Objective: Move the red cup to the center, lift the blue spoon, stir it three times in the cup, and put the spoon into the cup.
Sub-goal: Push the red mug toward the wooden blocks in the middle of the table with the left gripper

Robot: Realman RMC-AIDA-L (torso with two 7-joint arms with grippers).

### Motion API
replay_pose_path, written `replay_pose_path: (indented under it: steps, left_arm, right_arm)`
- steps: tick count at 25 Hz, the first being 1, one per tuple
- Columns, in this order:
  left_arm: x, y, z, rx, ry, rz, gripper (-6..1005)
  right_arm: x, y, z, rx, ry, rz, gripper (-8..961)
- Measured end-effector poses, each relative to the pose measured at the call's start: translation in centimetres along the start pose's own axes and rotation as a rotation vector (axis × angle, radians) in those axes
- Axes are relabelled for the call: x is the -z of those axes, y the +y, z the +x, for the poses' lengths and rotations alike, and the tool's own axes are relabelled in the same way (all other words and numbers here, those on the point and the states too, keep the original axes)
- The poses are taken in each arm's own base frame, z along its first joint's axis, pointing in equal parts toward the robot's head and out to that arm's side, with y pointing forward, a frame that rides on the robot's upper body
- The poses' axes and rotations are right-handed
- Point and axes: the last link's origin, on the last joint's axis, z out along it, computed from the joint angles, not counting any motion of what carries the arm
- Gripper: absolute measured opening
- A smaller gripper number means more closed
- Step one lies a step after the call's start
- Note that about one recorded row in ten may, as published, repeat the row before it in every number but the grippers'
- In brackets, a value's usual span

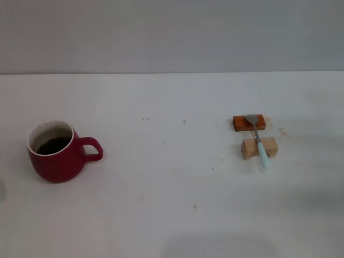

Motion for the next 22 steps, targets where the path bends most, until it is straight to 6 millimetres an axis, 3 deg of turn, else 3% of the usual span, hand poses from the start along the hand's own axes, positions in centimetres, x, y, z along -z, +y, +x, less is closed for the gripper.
replay_pose_path:
  steps: [3,22]
  left_arm:
    - [-0.07,0.08,0.08,-0.011,0.003,-0.001,60]
    - [-0.39,0.68,0.45,-0.149,0.015,-0.031,54]
  right_arm:
    - [0.00,-0.01,-0.01,0.000,-0.001,0.000,760]
    - [0.01,-0.10,-0.01,0.003,-0.001,0.001,760]
